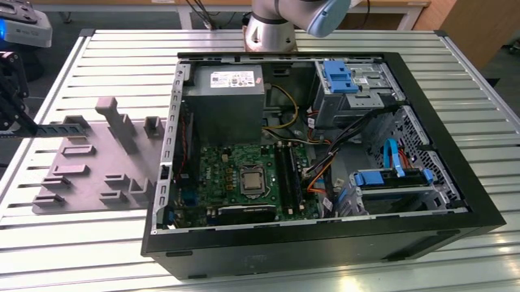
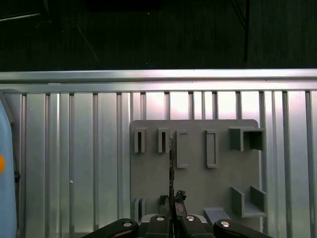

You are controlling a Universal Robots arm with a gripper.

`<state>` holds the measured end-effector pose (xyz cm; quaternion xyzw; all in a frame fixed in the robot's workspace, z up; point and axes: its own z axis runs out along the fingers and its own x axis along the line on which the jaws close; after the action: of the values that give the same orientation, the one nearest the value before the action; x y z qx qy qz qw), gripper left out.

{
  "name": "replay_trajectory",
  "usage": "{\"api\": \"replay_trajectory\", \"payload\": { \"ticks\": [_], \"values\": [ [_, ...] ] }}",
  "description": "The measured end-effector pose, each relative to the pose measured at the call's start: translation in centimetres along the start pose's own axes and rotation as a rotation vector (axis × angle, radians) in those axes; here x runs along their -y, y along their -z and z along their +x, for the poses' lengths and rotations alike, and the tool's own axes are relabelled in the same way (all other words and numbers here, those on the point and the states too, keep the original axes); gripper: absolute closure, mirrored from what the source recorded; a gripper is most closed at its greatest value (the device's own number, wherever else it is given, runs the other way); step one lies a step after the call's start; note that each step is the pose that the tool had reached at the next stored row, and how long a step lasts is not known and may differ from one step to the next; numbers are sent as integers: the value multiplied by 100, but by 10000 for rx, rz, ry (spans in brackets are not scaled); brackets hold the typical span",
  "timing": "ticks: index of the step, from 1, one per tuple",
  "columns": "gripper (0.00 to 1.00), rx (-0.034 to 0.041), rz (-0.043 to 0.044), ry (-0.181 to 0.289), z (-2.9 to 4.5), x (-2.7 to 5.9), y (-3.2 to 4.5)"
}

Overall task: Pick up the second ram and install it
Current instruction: 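Pick up the second ram and move it above second insertion slot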

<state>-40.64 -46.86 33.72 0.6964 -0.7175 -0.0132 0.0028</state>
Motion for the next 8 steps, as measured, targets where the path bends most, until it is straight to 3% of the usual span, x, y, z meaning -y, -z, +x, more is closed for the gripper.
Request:
{"api": "replay_trajectory", "payload": {
  "ticks": [4, 8],
  "values": [
    [86, 0, 0, 1, 0, 1, 10],
    [86, 1, 1, 1, -1, 0, 66]
  ]
}}
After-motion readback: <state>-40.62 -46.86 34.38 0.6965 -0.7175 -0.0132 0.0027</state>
